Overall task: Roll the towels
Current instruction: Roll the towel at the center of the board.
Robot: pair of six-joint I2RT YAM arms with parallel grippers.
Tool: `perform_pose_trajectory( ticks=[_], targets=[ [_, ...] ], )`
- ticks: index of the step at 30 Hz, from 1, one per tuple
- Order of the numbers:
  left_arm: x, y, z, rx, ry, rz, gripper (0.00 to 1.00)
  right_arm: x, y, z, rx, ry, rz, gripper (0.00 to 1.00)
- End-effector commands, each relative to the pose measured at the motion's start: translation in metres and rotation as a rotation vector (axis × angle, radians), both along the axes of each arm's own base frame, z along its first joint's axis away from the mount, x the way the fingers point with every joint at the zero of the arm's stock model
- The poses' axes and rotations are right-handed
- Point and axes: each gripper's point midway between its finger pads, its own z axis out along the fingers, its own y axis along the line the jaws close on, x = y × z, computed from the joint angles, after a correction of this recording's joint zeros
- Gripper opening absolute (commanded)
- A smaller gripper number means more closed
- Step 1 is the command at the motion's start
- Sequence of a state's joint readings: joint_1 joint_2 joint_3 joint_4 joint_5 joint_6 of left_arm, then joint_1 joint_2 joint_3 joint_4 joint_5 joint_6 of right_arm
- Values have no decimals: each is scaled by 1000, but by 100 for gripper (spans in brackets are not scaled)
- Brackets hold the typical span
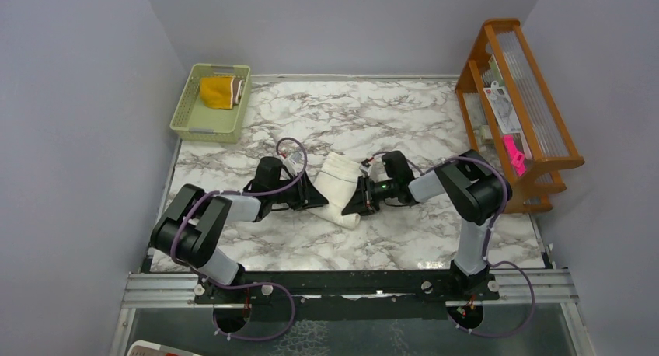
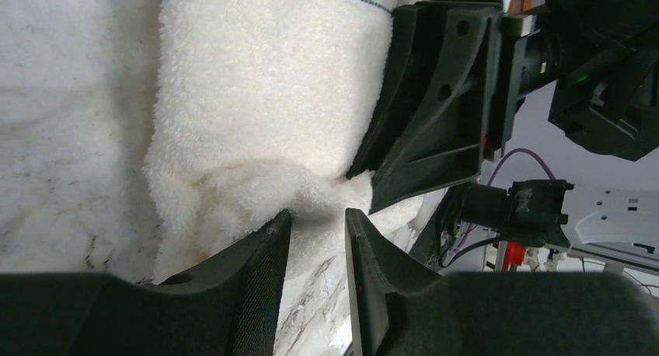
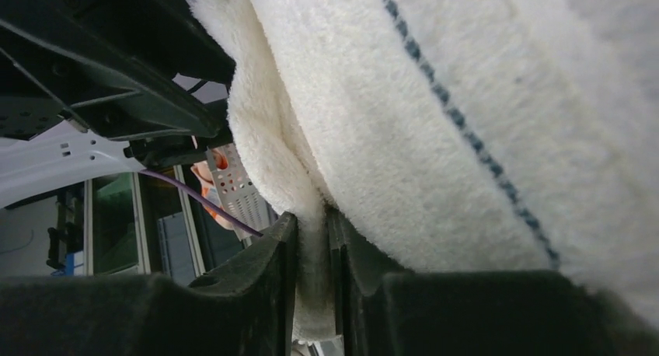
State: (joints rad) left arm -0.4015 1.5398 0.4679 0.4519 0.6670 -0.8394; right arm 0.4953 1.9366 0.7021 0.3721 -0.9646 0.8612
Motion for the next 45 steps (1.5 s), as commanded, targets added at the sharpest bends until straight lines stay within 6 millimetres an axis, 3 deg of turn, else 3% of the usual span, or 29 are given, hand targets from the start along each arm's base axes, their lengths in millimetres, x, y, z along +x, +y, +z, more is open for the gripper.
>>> perform_pose_trajectory(
  ticks=[1, 4, 9, 11, 14, 18, 22, 25, 34, 35, 36, 45],
  targets=[
    [-12, 15, -36, 86, 36, 36, 35, 23, -24, -27, -213, -121, -126, 32],
    [-20, 21, -49, 117, 61, 40, 35, 45, -26, 3, -220, -324, -123, 38],
    [-22, 22, -57, 132, 73, 33, 35, 66, -26, 79, -175, -807, -97, 43],
    [-20, 21, -57, 131, 69, 31, 35, 61, -25, 108, -175, -1083, -55, 43],
    [-19, 20, -57, 130, 70, 27, 35, 22, -13, 131, -134, -1539, 147, 44],
    [-19, 19, -58, 131, 71, 18, 35, -17, -5, 108, -208, -1841, 459, 46],
    [-19, 18, -60, 130, 74, 9, 35, -33, -1, 73, -374, -1972, 711, 45],
    [-18, 17, -59, 127, 72, 3, 35, -32, 1, 54, -464, -2014, 845, 43],
    [-19, 16, -58, 122, 72, -6, 35, -17, 6, 30, -586, -2062, 930, 43],
    [-19, 16, -58, 121, 71, -7, 35, -16, 6, 31, -595, -2073, 926, 54],
    [-20, 16, -58, 121, 72, -8, 35, -15, 5, 32, -604, -2082, 922, 58],
    [-20, 15, -58, 116, 69, -19, 35, -8, -2, 26, -670, -2082, 918, 58]
  ],
)
